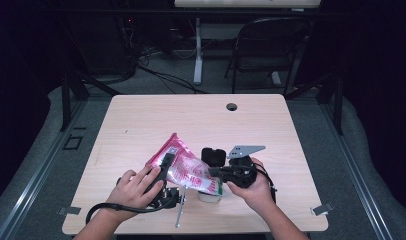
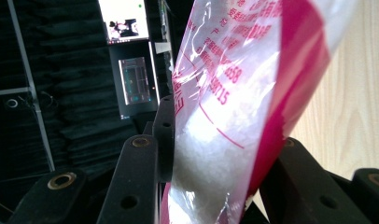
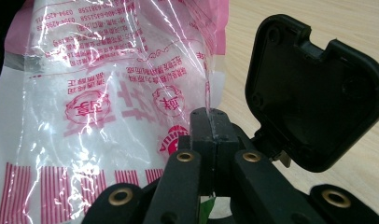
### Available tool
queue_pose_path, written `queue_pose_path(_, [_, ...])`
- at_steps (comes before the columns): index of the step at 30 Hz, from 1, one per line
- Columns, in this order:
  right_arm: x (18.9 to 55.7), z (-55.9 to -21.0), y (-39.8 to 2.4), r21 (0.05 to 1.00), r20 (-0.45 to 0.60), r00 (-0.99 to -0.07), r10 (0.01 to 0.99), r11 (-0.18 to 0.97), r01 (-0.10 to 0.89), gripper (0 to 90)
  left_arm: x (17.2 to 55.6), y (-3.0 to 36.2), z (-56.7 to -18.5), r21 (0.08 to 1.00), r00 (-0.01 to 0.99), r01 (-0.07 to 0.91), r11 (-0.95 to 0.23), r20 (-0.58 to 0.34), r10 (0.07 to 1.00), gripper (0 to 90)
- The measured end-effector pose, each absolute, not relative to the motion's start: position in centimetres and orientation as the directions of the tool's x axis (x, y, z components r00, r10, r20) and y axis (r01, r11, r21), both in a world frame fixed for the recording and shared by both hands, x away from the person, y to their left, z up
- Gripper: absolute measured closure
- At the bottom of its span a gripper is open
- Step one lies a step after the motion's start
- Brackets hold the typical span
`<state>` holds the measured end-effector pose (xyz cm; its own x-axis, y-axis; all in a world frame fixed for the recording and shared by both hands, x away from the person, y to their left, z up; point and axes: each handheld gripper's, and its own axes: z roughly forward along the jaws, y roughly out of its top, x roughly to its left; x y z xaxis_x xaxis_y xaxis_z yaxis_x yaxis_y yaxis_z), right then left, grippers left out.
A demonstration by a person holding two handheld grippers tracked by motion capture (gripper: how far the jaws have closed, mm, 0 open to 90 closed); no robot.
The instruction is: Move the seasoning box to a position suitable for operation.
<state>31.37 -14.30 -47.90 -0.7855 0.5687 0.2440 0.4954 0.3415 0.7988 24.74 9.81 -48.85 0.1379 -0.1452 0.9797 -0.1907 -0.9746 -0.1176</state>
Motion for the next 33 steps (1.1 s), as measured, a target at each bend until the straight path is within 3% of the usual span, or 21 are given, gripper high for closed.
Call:
queue_pose_path(8, [31.4,-47.8,-14.2,0.798,0.241,-0.787,0.568,0.345,0.493,90.0,24.9,10.1,-49.2,-0.092,0.151,-0.183,-0.979,0.981,-0.12,67.6])
queue_pose_path(33, [31.9,-47.8,-12.8,0.794,0.245,-0.801,0.546,0.361,0.489,90.0,25.1,12.1,-51.6,0.263,0.325,-0.093,-0.96,0.92,0.221,68.5])
